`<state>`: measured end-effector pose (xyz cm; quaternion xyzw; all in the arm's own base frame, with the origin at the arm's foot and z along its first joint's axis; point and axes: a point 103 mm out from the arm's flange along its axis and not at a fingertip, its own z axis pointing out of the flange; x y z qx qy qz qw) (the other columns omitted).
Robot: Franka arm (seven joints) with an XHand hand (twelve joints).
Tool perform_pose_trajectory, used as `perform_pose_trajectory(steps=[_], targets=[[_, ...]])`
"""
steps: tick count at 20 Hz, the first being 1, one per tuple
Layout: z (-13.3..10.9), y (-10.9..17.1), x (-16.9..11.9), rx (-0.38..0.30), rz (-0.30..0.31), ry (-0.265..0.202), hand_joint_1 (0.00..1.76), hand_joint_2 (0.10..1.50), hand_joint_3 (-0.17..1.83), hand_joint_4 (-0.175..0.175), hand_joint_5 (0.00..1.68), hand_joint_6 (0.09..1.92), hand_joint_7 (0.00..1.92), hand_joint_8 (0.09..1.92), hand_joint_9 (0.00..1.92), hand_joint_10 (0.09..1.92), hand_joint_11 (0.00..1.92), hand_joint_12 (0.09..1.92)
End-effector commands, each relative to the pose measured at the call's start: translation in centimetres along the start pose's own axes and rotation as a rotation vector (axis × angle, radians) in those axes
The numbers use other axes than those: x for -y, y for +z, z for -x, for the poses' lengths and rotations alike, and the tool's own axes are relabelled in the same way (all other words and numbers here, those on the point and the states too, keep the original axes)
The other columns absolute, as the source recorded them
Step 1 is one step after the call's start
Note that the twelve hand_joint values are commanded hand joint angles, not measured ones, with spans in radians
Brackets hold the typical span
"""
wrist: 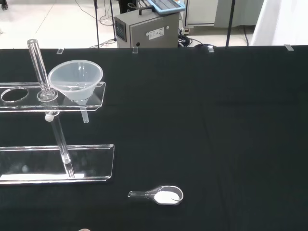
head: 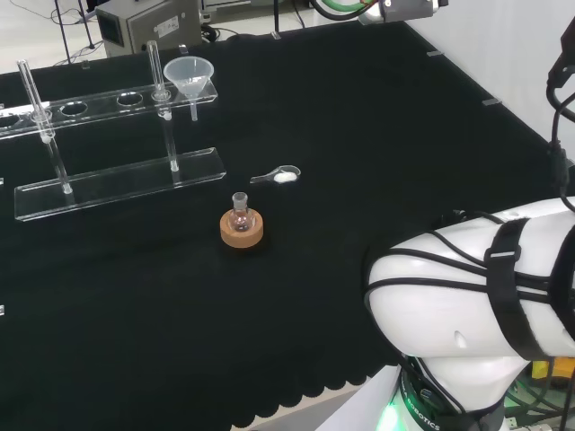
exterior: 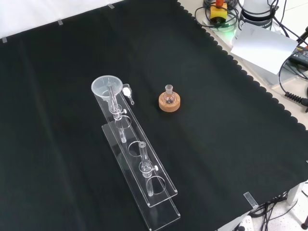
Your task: Pick up the funnel from the transparent funnel stand.
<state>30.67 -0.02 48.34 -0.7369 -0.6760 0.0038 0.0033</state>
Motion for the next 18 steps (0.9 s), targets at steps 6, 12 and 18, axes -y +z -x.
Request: perform_pose_trajectory(steps=[6, 12, 18], targets=[[-0.3, 0.2, -0.7, 0.008, 0.005, 0.008, 0.0, 1.16, 0.46, 0.024, 0.16, 0.09, 0.02, 0.51, 0.16, 0.6, 0.03, 1.35], [-0.7, 0.9, -2.1, 0.013, -0.012, 0.025, 0.0, 1.16, 0.45, 0.023, 0.17, 0.09, 0.02, 0.51, 0.17, 0.6, 0.04, 1.36], [-0.9, 2.2, -4.6, 0.024, -0.034, 0.04, 0.0, 1.17, 0.45, 0.024, 0.17, 0.09, 0.02, 0.51, 0.17, 0.61, 0.04, 1.36]])
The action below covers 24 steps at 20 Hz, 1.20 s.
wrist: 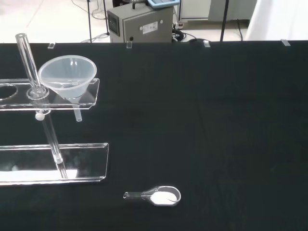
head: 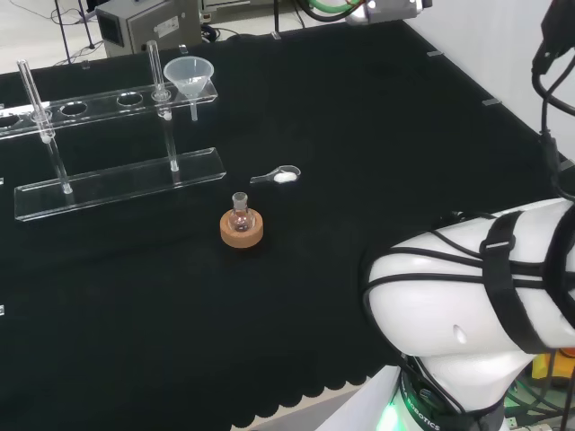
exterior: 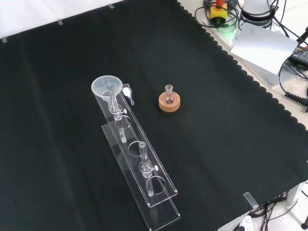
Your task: Pick up the funnel from the transparent funnel stand.
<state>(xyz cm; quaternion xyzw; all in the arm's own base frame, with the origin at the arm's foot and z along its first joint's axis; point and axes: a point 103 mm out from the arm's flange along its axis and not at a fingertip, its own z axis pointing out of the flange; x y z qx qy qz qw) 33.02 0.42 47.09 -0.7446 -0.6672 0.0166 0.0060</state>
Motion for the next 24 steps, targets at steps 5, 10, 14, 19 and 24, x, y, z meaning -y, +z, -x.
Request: perform_pose_trajectory(steps=[5, 10, 14, 19, 24], targets=[[-0.3, 2.6, -5.8, 0.008, -0.03, 0.006, 0.0, 1.17, 0.44, 0.022, 0.18, 0.09, 0.02, 0.51, 0.18, 0.61, 0.05, 1.36], [-0.5, 4.8, -10.4, -0.019, -0.043, -0.034, 0.0, 1.17, 0.44, 0.021, 0.19, 0.09, 0.02, 0.51, 0.18, 0.61, 0.05, 1.36], [-0.9, 6.6, -13.7, -0.018, -0.081, -0.061, 0.0, 1.17, 0.43, 0.021, 0.2, 0.09, 0.03, 0.51, 0.18, 0.61, 0.05, 1.36], [-2.7, 9.2, -17.1, 0.006, -0.15, -0.088, 0.0, 1.16, 0.41, 0.016, 0.19, 0.09, 0.03, 0.51, 0.18, 0.61, 0.03, 1.37], [-5.1, 10.7, -19.6, 0.049, -0.215, -0.111, 0.04, 1.13, 0.38, 0.011, 0.18, 0.09, 0.05, 0.52, 0.19, 0.61, 0.02, 1.38]])
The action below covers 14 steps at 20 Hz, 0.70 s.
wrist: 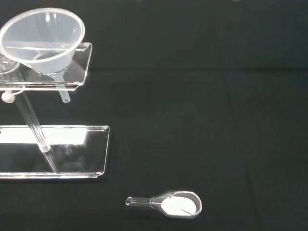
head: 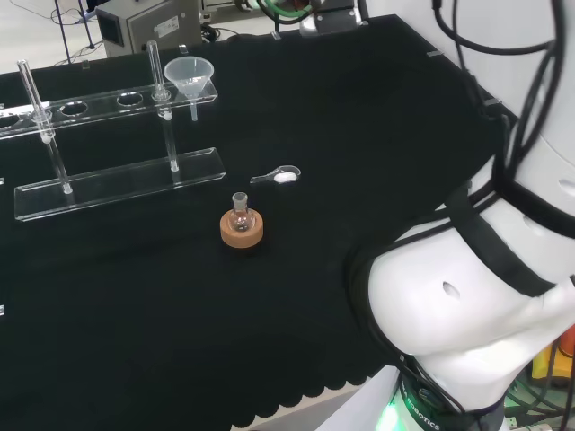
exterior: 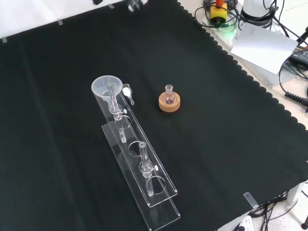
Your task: Pick up the funnel from the transparent funnel stand.
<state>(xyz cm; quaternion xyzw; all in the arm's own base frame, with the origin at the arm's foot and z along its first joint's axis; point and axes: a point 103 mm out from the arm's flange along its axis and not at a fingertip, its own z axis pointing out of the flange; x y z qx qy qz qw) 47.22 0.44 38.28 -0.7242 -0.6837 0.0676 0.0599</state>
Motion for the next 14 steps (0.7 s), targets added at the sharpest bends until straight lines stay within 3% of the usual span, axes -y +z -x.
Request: perform_pose_trajectory(steps=[1, 6, 14], targets=[[-3.5, 1.6, -6.1, 0.054, -0.079, -0.057, 0.09, 1.11, 0.36, 0.009, 0.17, 0.09, 0.06, 0.52, 0.2, 0.62, 0.01, 1.39], [-5.4, 2.3, -8.0, 0.084, -0.105, -0.068, 0.28, 1.03, 0.31, -0.013, 0.22, 0.09, 0.13, 0.61, 0.28, 0.68, 0.06, 1.41], [-7.4, 3.6, -10.4, 0.109, -0.18, -0.086, 0.42, 0.9, 0.27, -0.029, 0.23, 0.09, 0.16, 0.68, 0.34, 0.71, 0.16, 1.43]])
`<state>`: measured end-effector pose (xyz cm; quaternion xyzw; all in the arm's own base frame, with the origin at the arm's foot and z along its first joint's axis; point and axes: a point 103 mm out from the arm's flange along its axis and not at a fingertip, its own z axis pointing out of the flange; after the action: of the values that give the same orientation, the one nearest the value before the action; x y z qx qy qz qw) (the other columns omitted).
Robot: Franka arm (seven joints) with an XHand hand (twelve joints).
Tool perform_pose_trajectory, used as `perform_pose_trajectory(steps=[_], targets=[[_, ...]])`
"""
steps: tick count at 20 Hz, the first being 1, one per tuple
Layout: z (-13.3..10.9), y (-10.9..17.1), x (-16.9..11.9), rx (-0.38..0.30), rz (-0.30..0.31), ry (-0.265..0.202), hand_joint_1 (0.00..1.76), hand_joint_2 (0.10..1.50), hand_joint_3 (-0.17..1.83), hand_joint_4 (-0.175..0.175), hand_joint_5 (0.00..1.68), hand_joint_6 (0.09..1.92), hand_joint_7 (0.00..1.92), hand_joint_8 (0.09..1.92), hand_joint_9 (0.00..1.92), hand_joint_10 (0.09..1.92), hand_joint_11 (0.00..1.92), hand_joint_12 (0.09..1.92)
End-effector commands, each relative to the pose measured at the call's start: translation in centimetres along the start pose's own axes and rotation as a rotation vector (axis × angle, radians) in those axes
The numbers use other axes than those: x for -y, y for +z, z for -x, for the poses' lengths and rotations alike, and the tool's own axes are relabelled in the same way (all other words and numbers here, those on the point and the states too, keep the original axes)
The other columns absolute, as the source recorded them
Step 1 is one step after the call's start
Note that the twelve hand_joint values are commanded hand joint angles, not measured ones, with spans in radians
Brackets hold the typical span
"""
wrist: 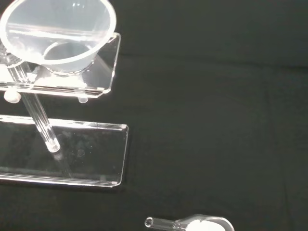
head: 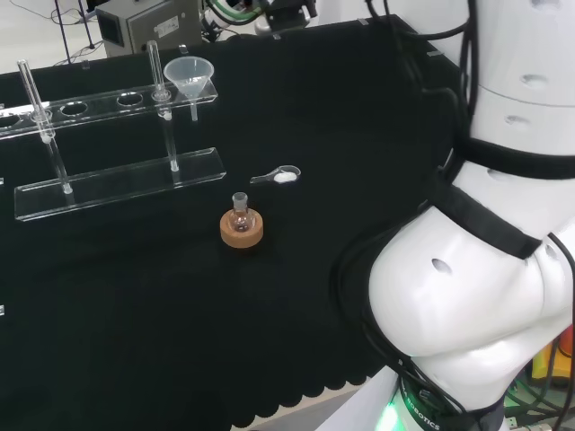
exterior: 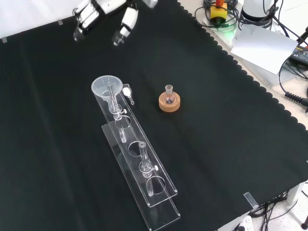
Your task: Pick up the funnel from the transparent funnel stand.
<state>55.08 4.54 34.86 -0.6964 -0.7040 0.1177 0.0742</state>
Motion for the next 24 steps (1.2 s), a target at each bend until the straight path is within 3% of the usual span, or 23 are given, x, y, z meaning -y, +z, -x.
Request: perform_pose_trajectory(steps=[1, 6, 14, 24], targets=[[-3.1, 1.4, -2.8, 0.046, -0.11, -0.023, 0.43, 0.87, 0.27, -0.028, 0.22, 0.09, 0.14, 0.69, 0.33, 0.72, 0.17, 1.45], [-4.3, 2.0, -3.6, 0.077, -0.184, -0.041, 0.45, 0.79, 0.28, -0.029, 0.14, 0.09, 0.01, 0.7, 0.21, 0.8, 0.23, 1.52], [-5.9, 2.5, -3.8, 0.128, -0.224, -0.073, 0.52, 0.72, 0.28, -0.04, 0.02, 0.09, 0.0, 0.36, 0.06, 0.83, 0.27, 1.52], [-7.0, 3.2, -3.9, 0.178, -0.25, -0.076, 0.59, 0.67, 0.31, -0.066, 0.0, 0.09, 0.0, 0.41, 0.06, 0.87, 0.36, 1.48]])
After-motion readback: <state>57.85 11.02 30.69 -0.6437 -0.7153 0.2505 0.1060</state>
